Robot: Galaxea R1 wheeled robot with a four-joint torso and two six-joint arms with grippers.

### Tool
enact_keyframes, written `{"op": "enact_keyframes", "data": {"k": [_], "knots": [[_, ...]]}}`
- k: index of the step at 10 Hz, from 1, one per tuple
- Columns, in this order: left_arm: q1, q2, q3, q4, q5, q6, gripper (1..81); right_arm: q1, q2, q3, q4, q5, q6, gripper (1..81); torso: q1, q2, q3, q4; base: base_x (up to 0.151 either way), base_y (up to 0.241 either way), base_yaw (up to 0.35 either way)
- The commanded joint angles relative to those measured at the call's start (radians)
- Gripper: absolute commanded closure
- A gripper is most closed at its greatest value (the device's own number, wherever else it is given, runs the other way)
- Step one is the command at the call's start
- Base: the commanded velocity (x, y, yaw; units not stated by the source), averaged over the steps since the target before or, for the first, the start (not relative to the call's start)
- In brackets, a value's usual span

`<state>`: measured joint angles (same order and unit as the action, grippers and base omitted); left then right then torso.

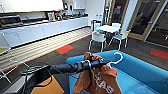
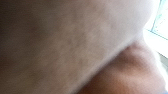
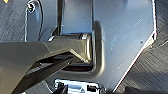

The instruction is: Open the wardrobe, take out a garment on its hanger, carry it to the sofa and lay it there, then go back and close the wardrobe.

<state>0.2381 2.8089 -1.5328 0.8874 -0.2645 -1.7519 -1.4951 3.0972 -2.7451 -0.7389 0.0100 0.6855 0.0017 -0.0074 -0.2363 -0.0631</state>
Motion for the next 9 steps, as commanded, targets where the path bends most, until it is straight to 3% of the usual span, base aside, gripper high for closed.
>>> {"op": "enact_keyframes", "data": {"k": [1,4,6,8,9], "knots": [[-0.196,0.015,0.048,0.013,-0.07,0.008,81.1,0.02,0.007,0.009,0.003,-0.047,-0.001,1.0,0.0,0.0,0.0,0.0,0.0,0.0,-0.254],[-0.196,0.012,0.048,0.021,-0.067,0.008,81.1,0.02,0.008,0.009,0.003,-0.047,-0.001,1.0,0.0,0.0,0.0,0.0,0.0,0.0,-0.255],[-0.196,0.002,0.049,0.021,-0.071,0.006,81.1,0.02,0.008,0.009,0.003,-0.047,-0.001,1.0,0.0,0.0,0.0,0.0,0.0,0.0,-0.08],[-0.194,-0.006,0.059,0.036,-0.073,0.008,81.1,0.022,0.008,0.01,0.003,-0.047,-0.001,1.0,0.0,0.0,0.0,0.0,0.163,-0.047,0.0],[-0.193,-0.011,0.065,0.038,-0.073,0.008,81.1,0.022,0.008,0.01,0.003,-0.047,-0.001,1.0,0.0,0.0,0.0,0.0,0.0,0.0,0.0]]}}
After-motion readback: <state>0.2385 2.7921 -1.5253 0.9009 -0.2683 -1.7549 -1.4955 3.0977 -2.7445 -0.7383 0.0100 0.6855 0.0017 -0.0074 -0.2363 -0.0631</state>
